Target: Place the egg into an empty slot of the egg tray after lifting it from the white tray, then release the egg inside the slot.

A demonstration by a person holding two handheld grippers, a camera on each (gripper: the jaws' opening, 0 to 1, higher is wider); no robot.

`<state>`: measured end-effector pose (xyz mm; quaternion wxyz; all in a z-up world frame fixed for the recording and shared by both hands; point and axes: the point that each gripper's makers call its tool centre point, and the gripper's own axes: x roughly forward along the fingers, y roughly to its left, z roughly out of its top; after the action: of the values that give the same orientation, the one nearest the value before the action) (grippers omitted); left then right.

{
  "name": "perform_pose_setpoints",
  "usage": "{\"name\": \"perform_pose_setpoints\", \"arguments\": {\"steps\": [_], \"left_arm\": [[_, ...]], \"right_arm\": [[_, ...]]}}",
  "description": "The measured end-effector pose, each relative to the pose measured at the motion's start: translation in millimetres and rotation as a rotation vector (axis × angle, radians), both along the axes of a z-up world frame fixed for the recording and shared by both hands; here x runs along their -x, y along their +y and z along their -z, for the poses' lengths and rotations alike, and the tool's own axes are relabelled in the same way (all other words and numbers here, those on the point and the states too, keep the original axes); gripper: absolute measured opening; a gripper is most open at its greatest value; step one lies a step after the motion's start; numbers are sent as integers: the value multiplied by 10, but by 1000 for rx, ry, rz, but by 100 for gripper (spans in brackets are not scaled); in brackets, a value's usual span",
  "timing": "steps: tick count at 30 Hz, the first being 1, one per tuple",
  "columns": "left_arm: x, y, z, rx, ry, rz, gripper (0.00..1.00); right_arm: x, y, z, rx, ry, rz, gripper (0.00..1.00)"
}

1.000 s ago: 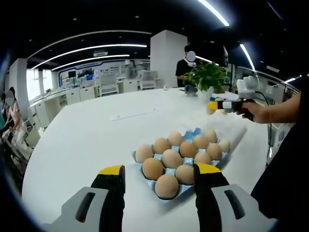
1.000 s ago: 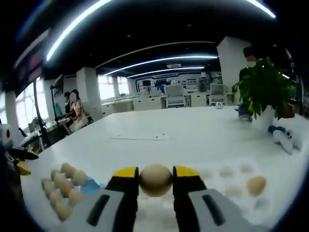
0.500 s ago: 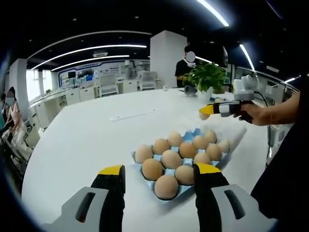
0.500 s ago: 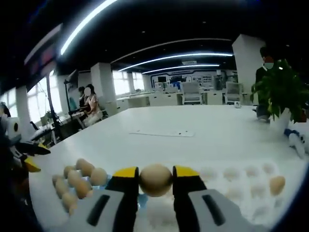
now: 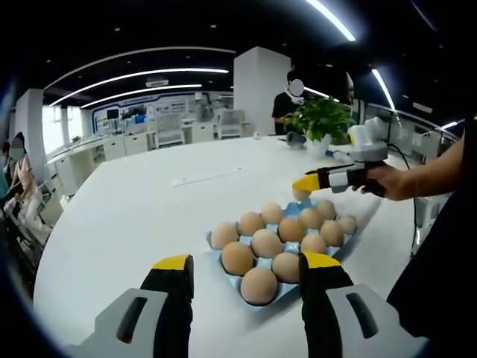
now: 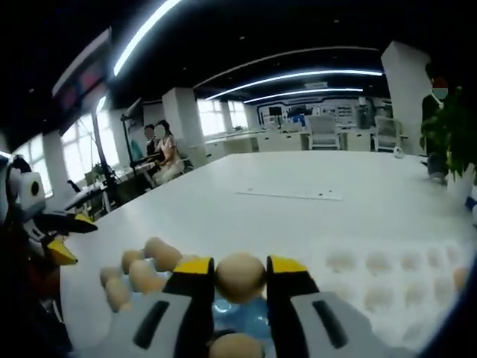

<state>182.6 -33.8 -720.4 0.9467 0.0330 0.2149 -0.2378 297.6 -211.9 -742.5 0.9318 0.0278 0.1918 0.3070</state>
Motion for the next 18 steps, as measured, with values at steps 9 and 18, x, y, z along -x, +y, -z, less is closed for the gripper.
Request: {"name": "perform_pose_setpoints", "arguments": {"steps": [9, 18], "left_arm": [[9, -10, 12, 1, 3, 1, 57], [12, -9, 29, 0, 7, -1, 57]], "right_arm": [[27, 142, 118, 8, 31, -36, 27], [41, 237, 225, 22, 67, -60, 27]]}}
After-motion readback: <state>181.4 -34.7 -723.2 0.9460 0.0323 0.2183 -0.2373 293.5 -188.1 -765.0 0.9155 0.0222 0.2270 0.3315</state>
